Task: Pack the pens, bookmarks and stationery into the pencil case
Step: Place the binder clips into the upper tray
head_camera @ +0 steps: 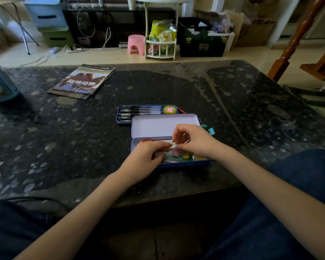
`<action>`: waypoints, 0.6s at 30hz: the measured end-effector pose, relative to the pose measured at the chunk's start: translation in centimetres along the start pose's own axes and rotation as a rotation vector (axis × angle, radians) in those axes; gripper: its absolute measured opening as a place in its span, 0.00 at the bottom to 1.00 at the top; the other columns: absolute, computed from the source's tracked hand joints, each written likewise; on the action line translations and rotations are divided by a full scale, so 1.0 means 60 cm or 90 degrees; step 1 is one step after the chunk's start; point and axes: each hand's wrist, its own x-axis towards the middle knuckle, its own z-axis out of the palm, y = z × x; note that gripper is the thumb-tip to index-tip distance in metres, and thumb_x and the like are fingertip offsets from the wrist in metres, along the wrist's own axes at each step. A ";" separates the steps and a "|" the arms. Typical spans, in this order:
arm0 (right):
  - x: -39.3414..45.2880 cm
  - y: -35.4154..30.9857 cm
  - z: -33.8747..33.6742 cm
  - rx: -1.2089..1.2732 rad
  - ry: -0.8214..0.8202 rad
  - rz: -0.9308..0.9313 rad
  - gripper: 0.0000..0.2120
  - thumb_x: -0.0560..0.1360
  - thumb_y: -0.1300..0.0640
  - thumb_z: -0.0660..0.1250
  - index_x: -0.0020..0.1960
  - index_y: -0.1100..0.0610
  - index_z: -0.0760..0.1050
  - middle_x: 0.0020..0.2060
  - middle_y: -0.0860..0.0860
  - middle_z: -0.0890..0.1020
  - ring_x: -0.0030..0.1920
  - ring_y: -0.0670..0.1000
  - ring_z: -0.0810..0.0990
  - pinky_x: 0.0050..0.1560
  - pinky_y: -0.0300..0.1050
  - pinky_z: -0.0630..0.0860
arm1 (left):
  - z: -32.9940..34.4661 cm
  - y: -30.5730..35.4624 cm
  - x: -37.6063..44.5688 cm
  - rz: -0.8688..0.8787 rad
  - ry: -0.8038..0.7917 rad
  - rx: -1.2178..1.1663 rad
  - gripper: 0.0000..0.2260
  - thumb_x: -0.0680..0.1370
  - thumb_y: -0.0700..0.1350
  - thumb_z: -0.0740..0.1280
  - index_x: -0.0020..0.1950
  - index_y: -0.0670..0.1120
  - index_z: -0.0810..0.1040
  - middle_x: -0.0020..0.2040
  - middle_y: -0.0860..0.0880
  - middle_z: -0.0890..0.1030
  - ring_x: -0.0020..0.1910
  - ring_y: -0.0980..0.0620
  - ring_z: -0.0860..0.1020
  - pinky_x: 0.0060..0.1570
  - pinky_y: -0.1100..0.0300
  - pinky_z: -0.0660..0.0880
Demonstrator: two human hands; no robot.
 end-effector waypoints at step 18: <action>-0.003 0.013 -0.058 -0.135 0.102 0.080 0.11 0.71 0.65 0.70 0.40 0.49 0.77 0.41 0.47 0.81 0.43 0.45 0.79 0.44 0.40 0.76 | 0.001 0.009 0.000 0.049 -0.132 0.186 0.17 0.79 0.57 0.54 0.68 0.62 0.68 0.60 0.56 0.77 0.61 0.56 0.69 0.54 0.60 0.60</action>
